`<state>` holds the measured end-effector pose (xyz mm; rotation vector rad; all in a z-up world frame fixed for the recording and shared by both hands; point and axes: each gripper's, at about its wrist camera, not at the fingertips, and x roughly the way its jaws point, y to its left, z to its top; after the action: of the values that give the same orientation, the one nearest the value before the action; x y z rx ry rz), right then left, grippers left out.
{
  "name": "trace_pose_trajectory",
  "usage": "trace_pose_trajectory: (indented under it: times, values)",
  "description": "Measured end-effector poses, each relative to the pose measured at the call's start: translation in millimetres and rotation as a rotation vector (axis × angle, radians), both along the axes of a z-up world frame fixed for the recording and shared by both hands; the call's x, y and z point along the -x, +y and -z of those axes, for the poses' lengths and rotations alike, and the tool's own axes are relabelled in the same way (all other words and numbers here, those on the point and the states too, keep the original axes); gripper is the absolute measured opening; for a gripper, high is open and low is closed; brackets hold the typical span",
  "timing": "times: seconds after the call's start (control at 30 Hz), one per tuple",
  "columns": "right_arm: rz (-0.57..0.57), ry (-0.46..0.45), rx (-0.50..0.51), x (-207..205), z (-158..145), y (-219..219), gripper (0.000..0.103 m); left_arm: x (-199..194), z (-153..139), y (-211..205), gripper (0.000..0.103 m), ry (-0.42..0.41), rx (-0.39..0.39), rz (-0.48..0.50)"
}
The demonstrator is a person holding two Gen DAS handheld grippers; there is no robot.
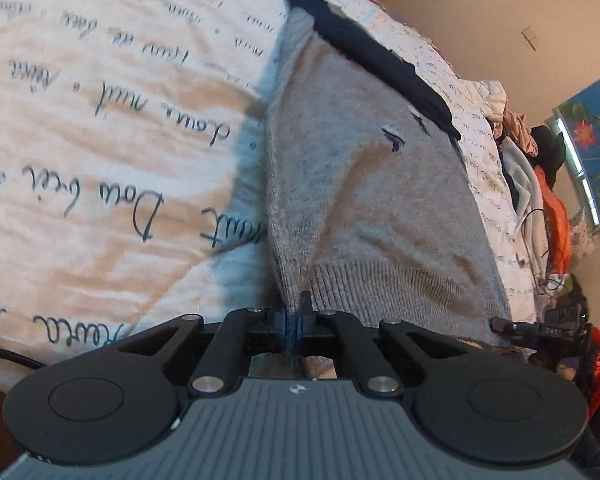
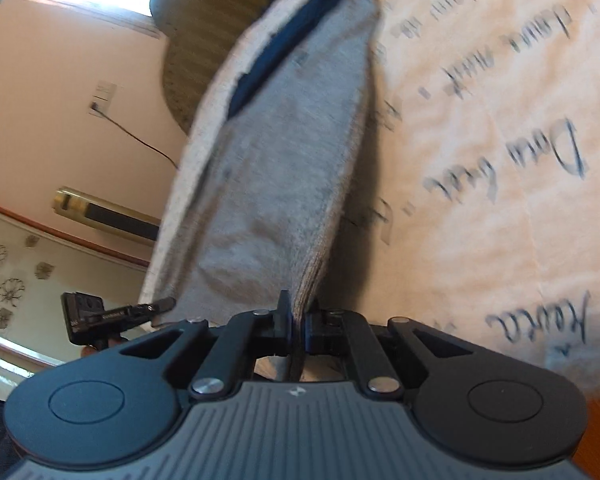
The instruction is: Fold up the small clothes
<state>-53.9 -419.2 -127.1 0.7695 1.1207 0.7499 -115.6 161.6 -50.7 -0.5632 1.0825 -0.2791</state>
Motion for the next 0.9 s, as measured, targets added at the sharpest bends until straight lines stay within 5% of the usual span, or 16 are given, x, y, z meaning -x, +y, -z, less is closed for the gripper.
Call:
trace_pose_trajectory:
  times: [0.4,0.6,0.9]
  values:
    - [0.163,-0.191,-0.316,-28.7,-41.9,-4.0,0.006,-45.6,-39.5,-0.1,0.003,-0.13,0.169,0.06]
    - [0.218,-0.276,-0.408,-67.2,-57.2,3.9,0.006,-100.6,-58.0,-1.0,0.003,-0.191,0.263,-0.005]
    - [0.317,-0.25,-0.422,-152.1,-44.7,-0.9,0.006,-195.2,-73.9,-19.0,0.002,-0.271,0.213,-0.019]
